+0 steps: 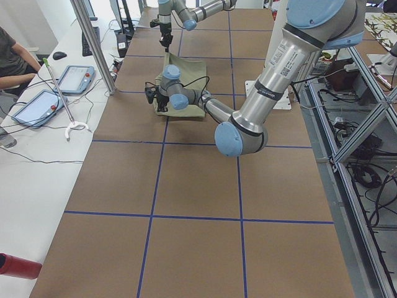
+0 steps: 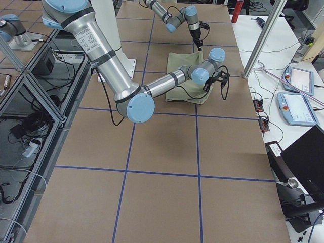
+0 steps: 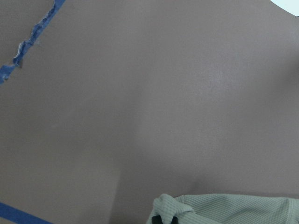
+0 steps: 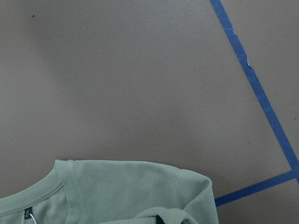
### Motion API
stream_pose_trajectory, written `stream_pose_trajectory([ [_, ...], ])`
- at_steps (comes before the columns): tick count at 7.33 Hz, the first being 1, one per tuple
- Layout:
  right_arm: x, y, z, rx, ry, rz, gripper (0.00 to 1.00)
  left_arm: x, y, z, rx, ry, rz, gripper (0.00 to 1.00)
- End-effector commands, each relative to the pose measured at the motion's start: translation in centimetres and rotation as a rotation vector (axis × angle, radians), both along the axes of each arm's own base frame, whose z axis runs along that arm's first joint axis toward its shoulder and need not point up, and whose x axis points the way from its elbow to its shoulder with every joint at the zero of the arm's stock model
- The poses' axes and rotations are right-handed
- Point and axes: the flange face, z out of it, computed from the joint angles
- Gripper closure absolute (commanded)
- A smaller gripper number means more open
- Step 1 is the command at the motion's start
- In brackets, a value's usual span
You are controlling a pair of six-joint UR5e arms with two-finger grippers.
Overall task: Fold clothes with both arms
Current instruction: 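Lower the hem onto the collar and open both grippers, then move the right gripper to the folded bundle's near corner and grasp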
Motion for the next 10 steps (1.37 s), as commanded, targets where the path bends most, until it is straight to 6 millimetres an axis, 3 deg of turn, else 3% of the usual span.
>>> stream_pose_trajectory([
  [1,-0.4,-0.1,-0.1,-0.001,0.001,-0.004,1.00,0.3,-0.4,-0.3,0.000,-0.002,-0.017,1.00],
  [3,-1.0,0.3,-0.3,0.004,-0.001,-0.014,1.00,0.8,-0.3,-1.6,-0.003,0.015,-0.021,1.00],
  [4,-0.9,0.2,-0.2,0.003,-0.001,-0.012,0.66,0.9,-0.3,-1.8,-0.010,0.021,-0.028,0.93],
  [5,-1.4,0.5,-0.2,0.008,0.002,-0.017,0.01,1.2,-0.1,-1.8,-0.002,0.017,-0.020,0.01],
  [8,-0.8,0.8,0.7,0.035,0.008,-0.035,0.00,1.1,-0.3,-1.9,-0.004,0.010,-0.026,0.00],
  [9,-0.3,2.1,0.4,0.054,0.001,-0.035,0.00,1.0,-0.2,-2.1,0.000,0.013,-0.025,0.00],
  [10,-1.8,5.6,0.4,0.109,0.028,-0.034,0.00,0.9,-0.1,-2.5,0.011,0.016,-0.021,0.00],
])
